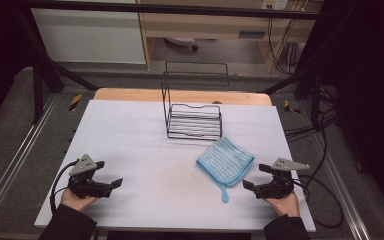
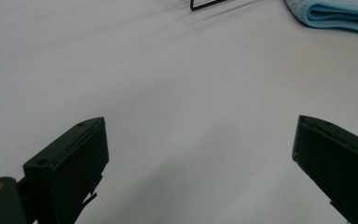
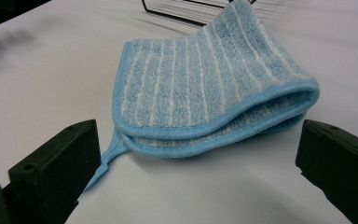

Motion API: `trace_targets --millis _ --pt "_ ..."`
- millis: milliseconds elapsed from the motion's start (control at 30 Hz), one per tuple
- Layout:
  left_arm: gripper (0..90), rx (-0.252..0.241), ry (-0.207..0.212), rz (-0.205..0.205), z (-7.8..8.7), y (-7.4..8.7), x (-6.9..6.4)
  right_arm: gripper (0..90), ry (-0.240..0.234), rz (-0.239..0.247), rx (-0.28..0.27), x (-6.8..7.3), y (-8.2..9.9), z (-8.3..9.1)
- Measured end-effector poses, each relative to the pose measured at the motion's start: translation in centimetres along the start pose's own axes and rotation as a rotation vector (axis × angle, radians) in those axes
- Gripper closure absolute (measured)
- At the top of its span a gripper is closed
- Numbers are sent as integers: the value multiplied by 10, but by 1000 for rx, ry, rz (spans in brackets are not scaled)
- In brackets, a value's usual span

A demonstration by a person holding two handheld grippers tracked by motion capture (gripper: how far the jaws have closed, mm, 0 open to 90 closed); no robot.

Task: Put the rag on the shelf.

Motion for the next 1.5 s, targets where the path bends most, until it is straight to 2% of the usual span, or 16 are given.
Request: trace_targets --millis 167,400,600,733,933,1000,1200,1333,1400,1433,1467,1500 --pt "37 9 -3 -8 -1 1 -1 5 9 -4 -3 0 -1 -1" --pt "36 12 -5 -9 -3 1 0 5 13 -1 5 10 -1 -8" --pt "37 8 -1 0 -2 1 0 5 8 23 22 23 -2 -19" --pt "37 17 5 7 -5 3 -1 5 13 33 33 27 -3 -25" --pt "37 20 9 3 -7 2 -3 23 36 73 53 37 -5 -39" --pt "37 21 11 3 -8 2 -3 34 40 100 60 45 -7 -47" --pt "39 24 11 1 -8 3 -3 52 47 121 74 55 -11 -59" --pt "40 23 9 5 -8 3 -2 120 66 130 93 60 -16 -69" --pt "40 23 7 5 -8 3 -2 179 49 151 104 63 -18 -75" --pt "40 23 6 5 -7 3 -2 211 56 161 112 63 -18 -77" --pt "41 24 6 5 -7 3 -2 292 78 177 133 62 -17 -81" --pt "41 24 6 6 -8 3 -2 313 84 183 134 62 -16 -82"
Point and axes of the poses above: each handheld gripper's, and its own axes: z roughly backward along the jaws, y roughly out of its underside, x roughly to its left, the point moved 10 cm from there along -z, roughly forward along the jaws, and after that the axes turned 12 degrees about -z, right-handed, at the moved point
